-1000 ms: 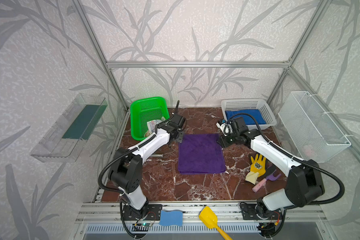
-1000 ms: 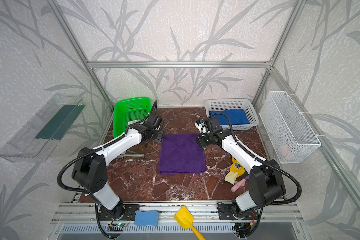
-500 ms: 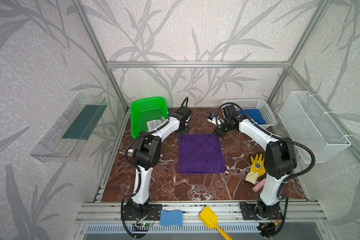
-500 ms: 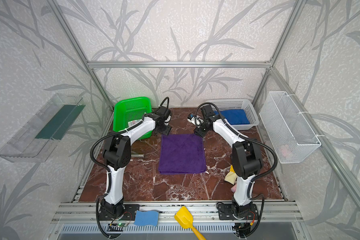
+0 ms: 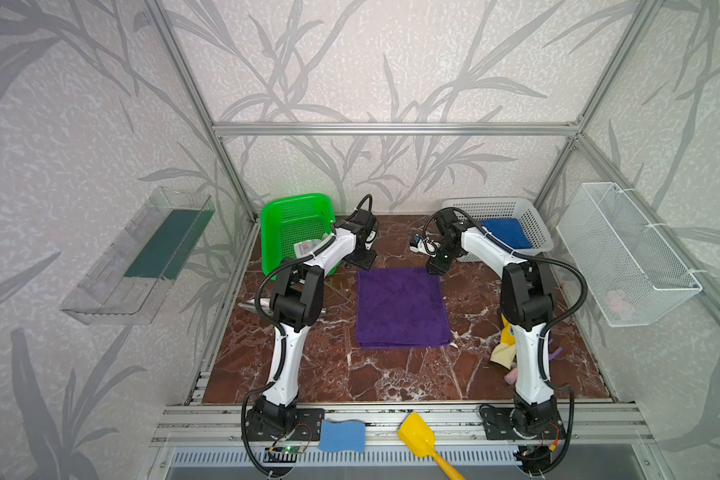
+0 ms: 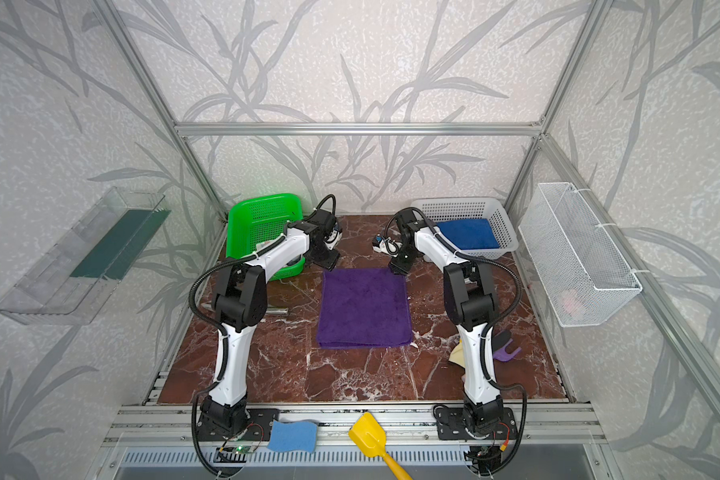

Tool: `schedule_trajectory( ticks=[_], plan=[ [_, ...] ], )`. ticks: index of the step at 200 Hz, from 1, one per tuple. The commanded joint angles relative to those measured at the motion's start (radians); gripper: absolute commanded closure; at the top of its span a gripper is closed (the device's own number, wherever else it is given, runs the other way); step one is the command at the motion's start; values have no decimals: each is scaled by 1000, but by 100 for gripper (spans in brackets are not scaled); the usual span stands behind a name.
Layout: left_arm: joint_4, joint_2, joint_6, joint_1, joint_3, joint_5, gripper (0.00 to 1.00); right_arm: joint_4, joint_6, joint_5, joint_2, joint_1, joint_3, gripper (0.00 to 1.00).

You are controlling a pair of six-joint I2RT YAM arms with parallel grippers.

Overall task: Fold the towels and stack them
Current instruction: 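Move both grippers to the far corners of the folded towel, then lower both grippers and pinch the far towel corners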

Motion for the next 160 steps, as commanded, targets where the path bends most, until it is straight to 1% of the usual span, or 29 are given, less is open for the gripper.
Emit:
schedule_trajectory(
  ticks=[1, 57, 110, 160],
  plan=[
    [-75, 37, 48, 5, 49, 4, 41, -58, -46, 9, 31, -7, 53, 47],
    [-115, 92, 56, 17, 73, -5, 48, -67, -82, 32, 60, -8, 94, 47],
    [-116, 93, 47, 23, 73, -32, 53, -75, -98, 60, 88, -8, 115, 47],
    [-111, 103, 52, 25, 68, -38, 61, -93, -119, 108, 120, -10, 146, 47]
  ],
)
